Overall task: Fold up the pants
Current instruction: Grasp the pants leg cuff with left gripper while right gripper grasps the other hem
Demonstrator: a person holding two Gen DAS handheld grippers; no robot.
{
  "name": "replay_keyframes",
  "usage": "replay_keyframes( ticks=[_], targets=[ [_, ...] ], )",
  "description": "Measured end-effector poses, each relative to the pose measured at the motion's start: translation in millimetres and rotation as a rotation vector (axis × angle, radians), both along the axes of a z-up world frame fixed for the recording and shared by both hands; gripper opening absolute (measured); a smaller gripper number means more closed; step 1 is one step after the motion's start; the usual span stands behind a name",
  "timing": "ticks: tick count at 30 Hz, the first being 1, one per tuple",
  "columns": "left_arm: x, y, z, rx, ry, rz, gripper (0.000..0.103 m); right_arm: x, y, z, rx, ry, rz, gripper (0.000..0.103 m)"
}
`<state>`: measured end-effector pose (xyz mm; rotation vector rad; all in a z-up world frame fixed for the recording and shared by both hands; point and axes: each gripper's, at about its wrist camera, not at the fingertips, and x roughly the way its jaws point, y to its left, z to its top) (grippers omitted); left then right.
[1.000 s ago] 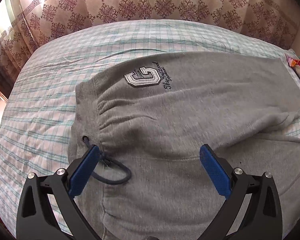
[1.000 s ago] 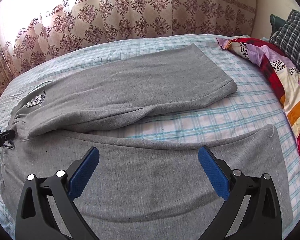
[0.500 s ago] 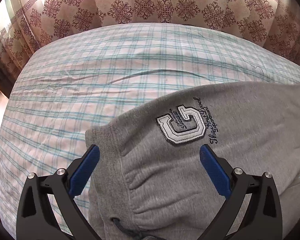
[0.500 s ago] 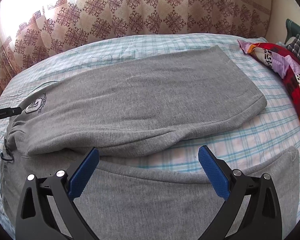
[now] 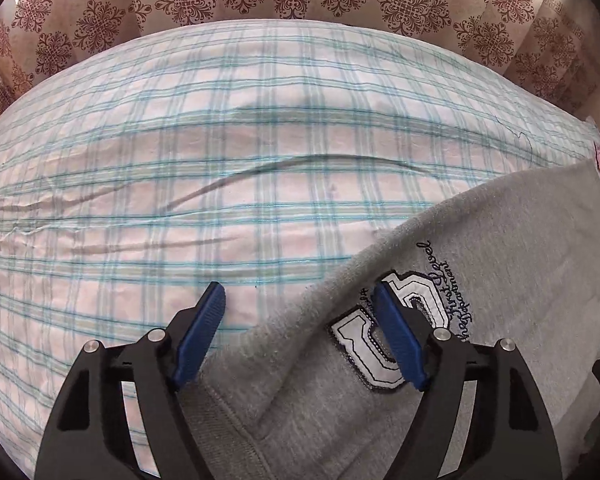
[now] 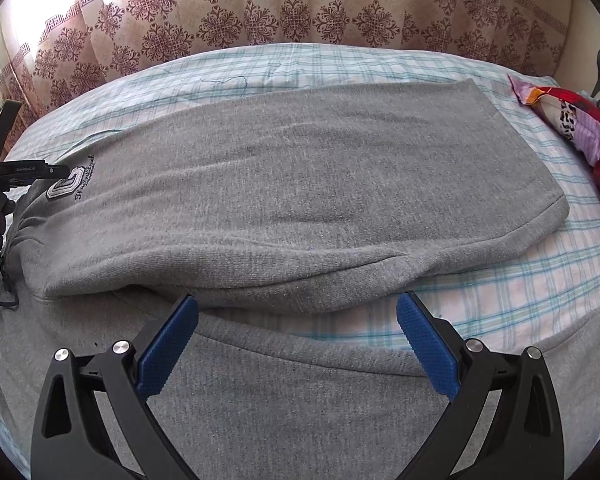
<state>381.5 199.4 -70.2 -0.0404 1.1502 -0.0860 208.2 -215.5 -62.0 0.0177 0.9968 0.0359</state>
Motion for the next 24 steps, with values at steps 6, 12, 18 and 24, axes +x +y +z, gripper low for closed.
replay_keyframes(
  ticks=[6,12,18,24],
  targets=[
    [3,-6,-4,-0.011,-0.015,-0.051,0.055,5,0,-4,-0.003,0.013,-0.007,0.098],
    [-4,-30,6,-0.024,-0.019,-0.066,0.008,8,0,3,-0.004,-0.007,-0.013,0.098],
    [-33,-53,44,-0.056,-0.101,-0.085,0.006,11,-20,15,-0.007,-0.041,-0.057,0.098],
    [-98,-73,76,-0.072,-0.159,-0.152,0.006,28,-56,32,-0.012,-0.092,-0.137,0.098]
  ],
)
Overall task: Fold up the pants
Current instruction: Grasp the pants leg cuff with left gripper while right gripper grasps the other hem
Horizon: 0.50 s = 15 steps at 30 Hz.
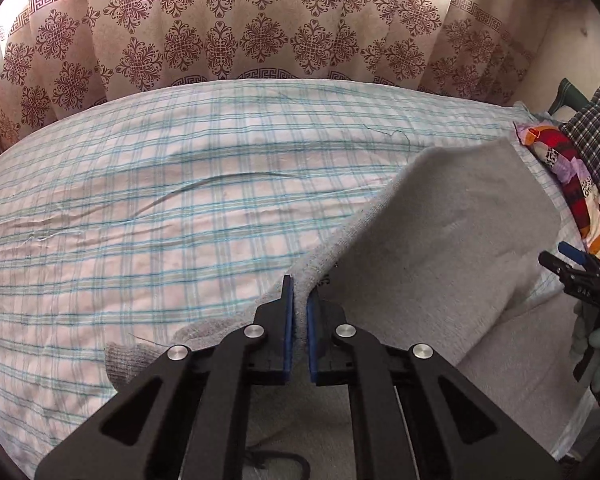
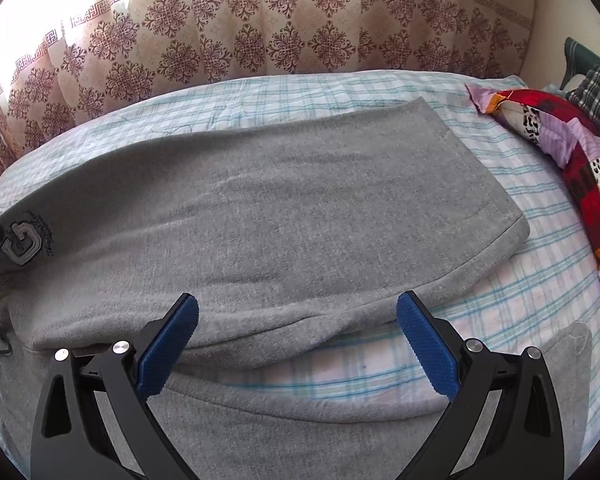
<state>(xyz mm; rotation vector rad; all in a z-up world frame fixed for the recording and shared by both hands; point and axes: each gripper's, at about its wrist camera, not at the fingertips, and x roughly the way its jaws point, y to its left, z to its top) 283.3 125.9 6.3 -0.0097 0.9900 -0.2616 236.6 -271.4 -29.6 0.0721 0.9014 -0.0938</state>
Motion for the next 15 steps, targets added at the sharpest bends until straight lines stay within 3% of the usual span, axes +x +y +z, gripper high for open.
replay_keyframes(
  ticks=[8,15],
  targets=[
    [-74,-22,-1,-0.021,0.013,-0.048,0.005,57,-54,16,0.044,-0.025,-0.112,0.098],
    [-117,-32,-17,-0.007,0.058,-0.079,0.006,116,-103,16,0.210,-0.013,-0.225,0.098]
  ],
)
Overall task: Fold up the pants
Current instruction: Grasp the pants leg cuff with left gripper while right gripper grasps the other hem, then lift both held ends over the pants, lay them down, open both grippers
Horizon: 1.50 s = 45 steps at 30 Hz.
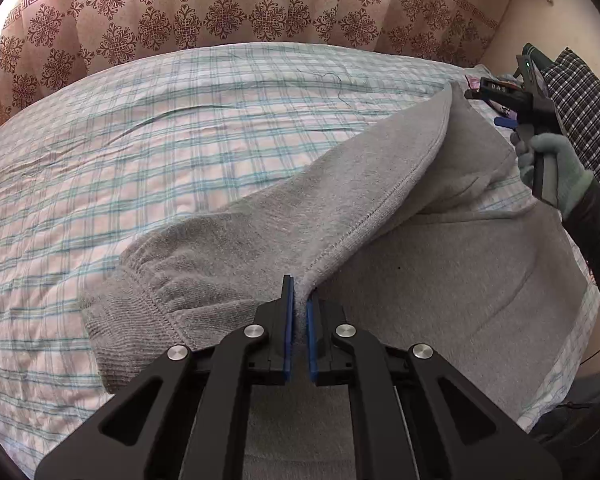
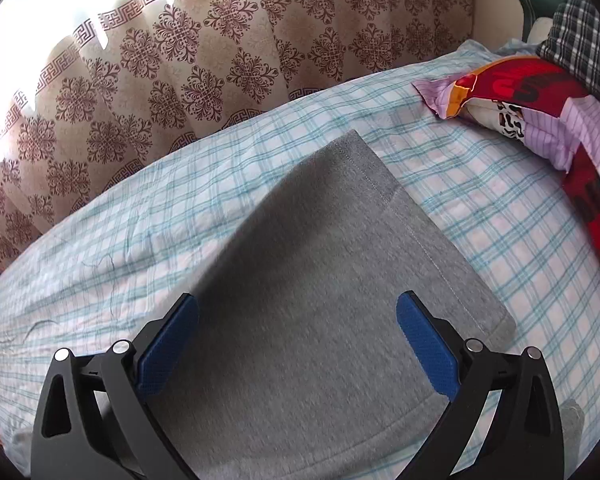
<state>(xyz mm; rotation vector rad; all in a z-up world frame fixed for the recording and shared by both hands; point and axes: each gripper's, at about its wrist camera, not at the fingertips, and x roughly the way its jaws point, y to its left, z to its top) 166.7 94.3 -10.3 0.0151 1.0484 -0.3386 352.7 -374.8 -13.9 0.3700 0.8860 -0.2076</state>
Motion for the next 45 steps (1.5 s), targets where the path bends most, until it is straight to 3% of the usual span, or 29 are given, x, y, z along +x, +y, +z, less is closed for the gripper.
replay_keyframes(
  ticks=[5,9,11,12,13,15,19,25,33,37,45],
  targets=[
    [-18,-2,-7,0.002,0.032,-0.010,0.006,41,-31,-11,0.154,0.028,-0.033,0.098],
    [-27,-3,-6,0.002,0.040,-0.017,0.006,61,-54,-20,0.188,0.064,-0.117,0.098],
    [-31,-1,-5,0.001,0.042,-0.014,0.006,66,-62,-21,0.165,0.076,-0.147,0.091],
    [-32,0,-4,0.000,0.045,-0.009,0.006,67,-66,-22,0.159,0.083,-0.154,0.079],
    [-34,2,-4,-0.002,0.047,-0.006,0.006,67,-70,-23,0.150,0.100,-0.164,0.058],
    [-35,4,-2,0.002,0.044,0.000,0.006,62,-79,-25,0.156,0.132,-0.194,0.036],
    [-35,10,5,0.005,0.024,0.014,0.006,34,-91,-14,0.183,0.105,-0.183,0.012],
    [-35,26,29,0.008,-0.062,0.048,0.006,-25,-95,31,0.179,0.025,-0.105,0.007],
    [-59,51,61,-0.002,-0.133,0.055,0.006,-147,-112,85,0.180,-0.076,-0.087,0.007],
    [-82,50,61,0.019,-0.132,0.026,0.006,-208,-118,81,0.185,-0.058,-0.100,0.007],
    [-128,44,39,0.071,-0.091,-0.026,0.006,-299,-119,34,0.207,0.012,-0.160,0.007]
  ],
)
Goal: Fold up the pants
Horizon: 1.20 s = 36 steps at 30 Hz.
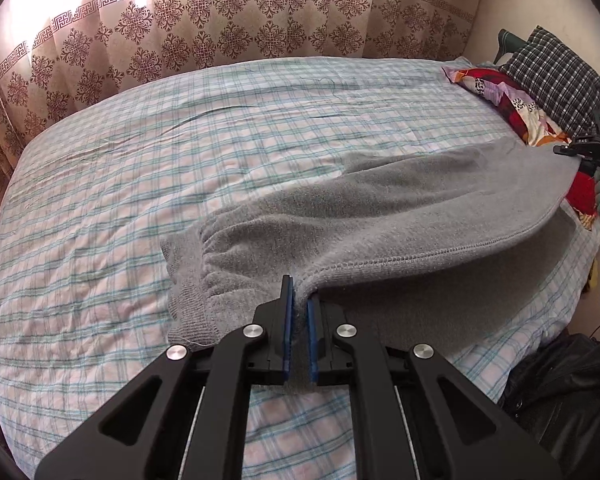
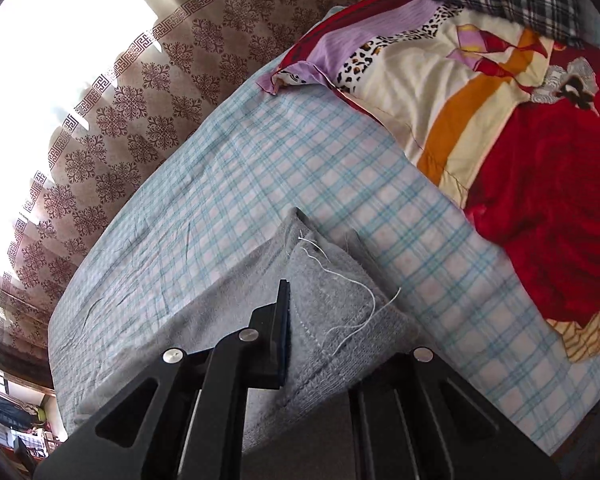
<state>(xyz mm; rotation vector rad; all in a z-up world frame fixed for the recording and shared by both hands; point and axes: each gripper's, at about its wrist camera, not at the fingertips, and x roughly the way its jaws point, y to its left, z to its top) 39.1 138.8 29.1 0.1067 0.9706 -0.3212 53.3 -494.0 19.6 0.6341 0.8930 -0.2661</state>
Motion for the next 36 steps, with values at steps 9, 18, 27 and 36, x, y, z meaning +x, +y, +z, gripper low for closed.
replay_keyframes(
  ticks=[9,18,27,36],
  targets=[
    [-34,-12,-32,0.069,0.032,-0.058,0.007,-54,-4,-36,0.006,0.048,-0.055,0.007],
    [-45,-11,-63,0.101,0.052,-0.049,0.012,-71,0,-67,-0.056,0.115,-0.067,0.007],
    [-48,-3,-73,0.090,0.062,-0.007,0.031,-72,6,-77,-0.138,0.137,-0.063,0.010],
    [-59,16,-44,0.042,0.027,0.062,0.055,-79,10,-54,-0.324,0.126,-0.119,0.039]
  ],
)
